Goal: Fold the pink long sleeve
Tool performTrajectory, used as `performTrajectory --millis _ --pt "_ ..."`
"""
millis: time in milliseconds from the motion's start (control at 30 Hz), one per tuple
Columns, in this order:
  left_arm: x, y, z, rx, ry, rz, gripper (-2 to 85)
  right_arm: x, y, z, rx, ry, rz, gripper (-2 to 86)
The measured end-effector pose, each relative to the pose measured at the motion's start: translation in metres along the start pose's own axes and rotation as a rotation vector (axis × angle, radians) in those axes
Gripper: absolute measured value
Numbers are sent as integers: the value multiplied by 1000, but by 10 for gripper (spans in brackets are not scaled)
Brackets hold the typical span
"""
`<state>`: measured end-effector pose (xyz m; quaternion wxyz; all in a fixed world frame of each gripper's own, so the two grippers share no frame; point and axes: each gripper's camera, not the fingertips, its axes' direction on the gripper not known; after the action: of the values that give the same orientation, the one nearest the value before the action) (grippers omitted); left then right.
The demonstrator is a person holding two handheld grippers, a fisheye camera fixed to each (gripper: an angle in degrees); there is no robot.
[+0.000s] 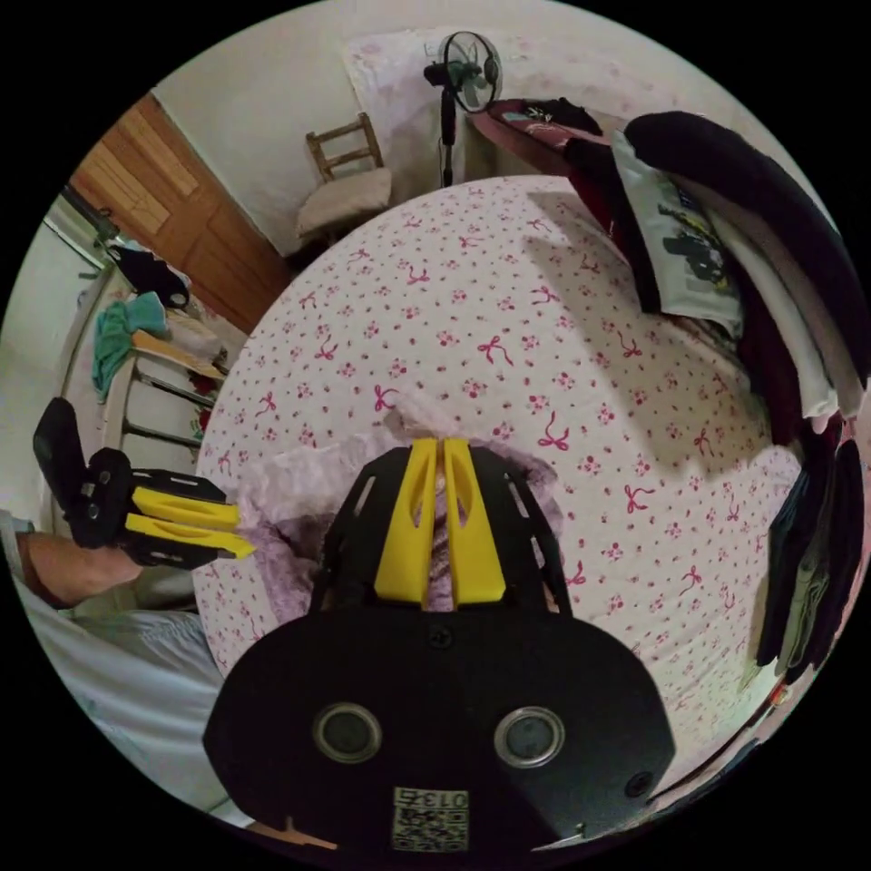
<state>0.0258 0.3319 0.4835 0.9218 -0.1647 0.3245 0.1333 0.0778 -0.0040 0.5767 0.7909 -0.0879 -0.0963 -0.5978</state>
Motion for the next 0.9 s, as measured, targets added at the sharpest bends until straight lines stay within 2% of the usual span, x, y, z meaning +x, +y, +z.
performTrajectory --millis 200,367,633,900 --pt "44 13 -27 88 69 172 15 49 73 -84 258 -148 86 8" --pt "116 22 -24 88 113 374 14 90 199 -156 443 -200 183 6" --pt "263 43 63 -88 228 690 15 137 399 -198 516 -139 432 6" --pt "361 85 162 -239 168 876 14 172 536 -182 531 -180 595 6"
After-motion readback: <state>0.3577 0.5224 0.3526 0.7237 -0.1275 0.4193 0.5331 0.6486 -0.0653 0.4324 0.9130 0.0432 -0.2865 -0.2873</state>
